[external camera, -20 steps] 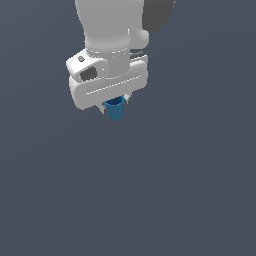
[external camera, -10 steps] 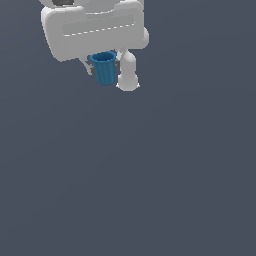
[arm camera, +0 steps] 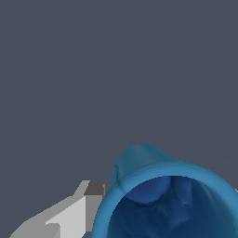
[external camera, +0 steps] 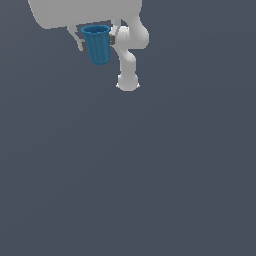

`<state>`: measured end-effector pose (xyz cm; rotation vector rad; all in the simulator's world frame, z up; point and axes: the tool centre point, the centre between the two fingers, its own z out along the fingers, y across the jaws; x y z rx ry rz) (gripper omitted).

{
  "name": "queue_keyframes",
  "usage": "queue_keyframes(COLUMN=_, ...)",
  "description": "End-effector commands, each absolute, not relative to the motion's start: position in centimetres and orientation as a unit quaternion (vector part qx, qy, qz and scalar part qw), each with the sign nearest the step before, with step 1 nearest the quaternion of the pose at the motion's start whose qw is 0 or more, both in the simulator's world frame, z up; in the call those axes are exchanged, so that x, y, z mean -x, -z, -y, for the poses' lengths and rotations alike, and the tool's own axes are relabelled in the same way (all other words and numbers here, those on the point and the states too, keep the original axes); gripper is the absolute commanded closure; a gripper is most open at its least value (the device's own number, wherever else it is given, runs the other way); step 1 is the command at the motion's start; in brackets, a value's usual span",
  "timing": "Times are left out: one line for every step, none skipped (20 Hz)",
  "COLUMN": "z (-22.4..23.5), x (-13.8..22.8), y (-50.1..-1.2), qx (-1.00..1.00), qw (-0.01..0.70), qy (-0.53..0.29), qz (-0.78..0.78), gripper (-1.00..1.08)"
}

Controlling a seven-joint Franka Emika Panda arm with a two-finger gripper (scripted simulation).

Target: Pick up the object and move it to a goal position.

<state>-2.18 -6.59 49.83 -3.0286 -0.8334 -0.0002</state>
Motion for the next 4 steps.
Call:
queue_keyframes(z=6.68, x=2.25, y=-50.35, qx=0.964, qw=0.000, qy=0.000, qz=0.265, gripper=1.08)
queue_keyframes(z=6.70, x=2.26, y=-50.43, qx=0.964, qw=0.000, qy=0.000, qz=0.265, gripper=1.08)
queue_keyframes(z=6.71, x=2.26, y=-50.48, qx=0.964, qw=0.000, qy=0.000, qz=0.265, gripper=1.08)
queue_keyframes(z=6.71, x=2.26, y=-50.49, qx=0.964, qw=0.000, qy=0.000, qz=0.265, gripper=1.08)
